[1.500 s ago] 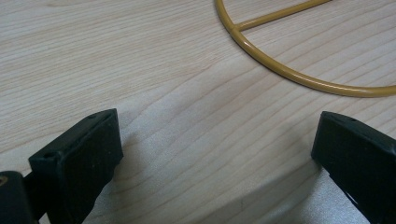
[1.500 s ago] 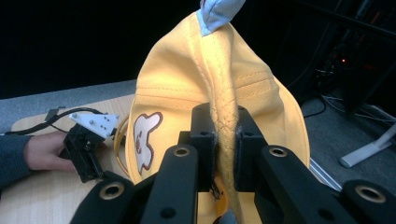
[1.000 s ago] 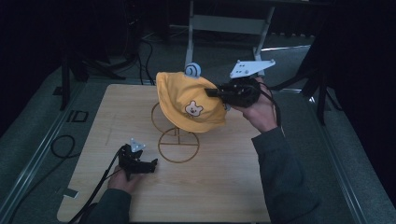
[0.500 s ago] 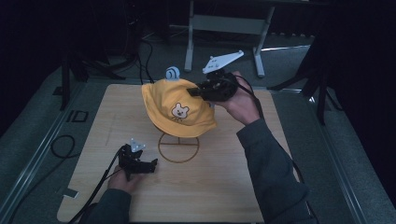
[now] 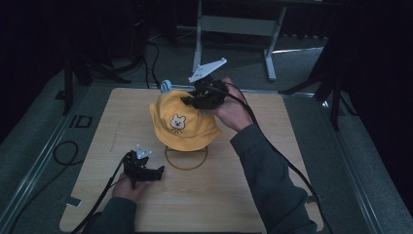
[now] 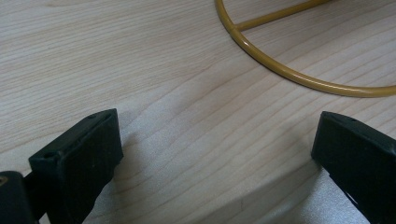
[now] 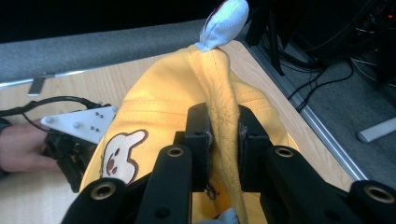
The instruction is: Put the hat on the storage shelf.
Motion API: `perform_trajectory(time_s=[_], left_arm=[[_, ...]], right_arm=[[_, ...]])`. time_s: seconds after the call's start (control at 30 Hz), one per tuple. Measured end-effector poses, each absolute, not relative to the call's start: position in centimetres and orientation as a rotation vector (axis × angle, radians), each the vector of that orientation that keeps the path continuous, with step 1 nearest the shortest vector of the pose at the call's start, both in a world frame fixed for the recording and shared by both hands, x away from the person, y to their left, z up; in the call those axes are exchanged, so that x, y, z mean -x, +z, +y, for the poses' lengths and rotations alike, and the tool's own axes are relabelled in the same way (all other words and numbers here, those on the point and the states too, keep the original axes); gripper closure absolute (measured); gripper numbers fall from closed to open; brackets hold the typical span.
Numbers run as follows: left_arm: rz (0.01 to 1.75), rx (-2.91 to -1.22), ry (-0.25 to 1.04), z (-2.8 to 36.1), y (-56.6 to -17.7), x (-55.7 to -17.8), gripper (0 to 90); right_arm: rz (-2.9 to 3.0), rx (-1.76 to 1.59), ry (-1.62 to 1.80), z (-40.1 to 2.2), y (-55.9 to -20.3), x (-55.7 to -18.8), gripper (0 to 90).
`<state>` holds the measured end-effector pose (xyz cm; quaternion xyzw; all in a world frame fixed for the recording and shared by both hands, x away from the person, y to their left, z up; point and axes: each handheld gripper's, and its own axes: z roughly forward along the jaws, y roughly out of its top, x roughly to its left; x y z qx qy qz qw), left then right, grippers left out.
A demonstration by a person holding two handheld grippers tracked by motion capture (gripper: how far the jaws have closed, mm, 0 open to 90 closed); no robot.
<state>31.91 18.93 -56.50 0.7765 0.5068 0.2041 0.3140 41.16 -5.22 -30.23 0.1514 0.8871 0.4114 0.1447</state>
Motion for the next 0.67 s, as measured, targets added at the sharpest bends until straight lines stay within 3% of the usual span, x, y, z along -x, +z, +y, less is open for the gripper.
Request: perform_trajectory(time_s=[0.1, 0.2, 0.27, 0.37, 0.67], left_arm=[[1.336, -2.047, 0.538, 18.9, -56.5, -31.9, 1.9], [1.336, -2.047, 0.538, 18.9, -56.5, -31.9, 1.9], [1.336, -2.047, 0.539, 18.9, -56.5, -31.9, 1.9], [1.336, -2.047, 0.538, 18.9, -56.5, -31.9, 1.9], [1.336, -2.047, 0.539, 18.9, -56.5, -31.9, 1.9]], right_arm=[[2.571, -0.428, 1.152, -4.7, -30.4, -41.1, 72.9], [2.554, -0.456, 1.175, -4.7, -30.2, -41.0, 55.2], [2.537, -0.498, 1.184, -5.0, -30.0, -41.0, 37.5], [2.45, -0.571, 1.235, -5.8, -29.5, -41.0, 26.4], [2.392, -0.608, 1.321, -8.2, -27.6, -40.2, 19.6]])
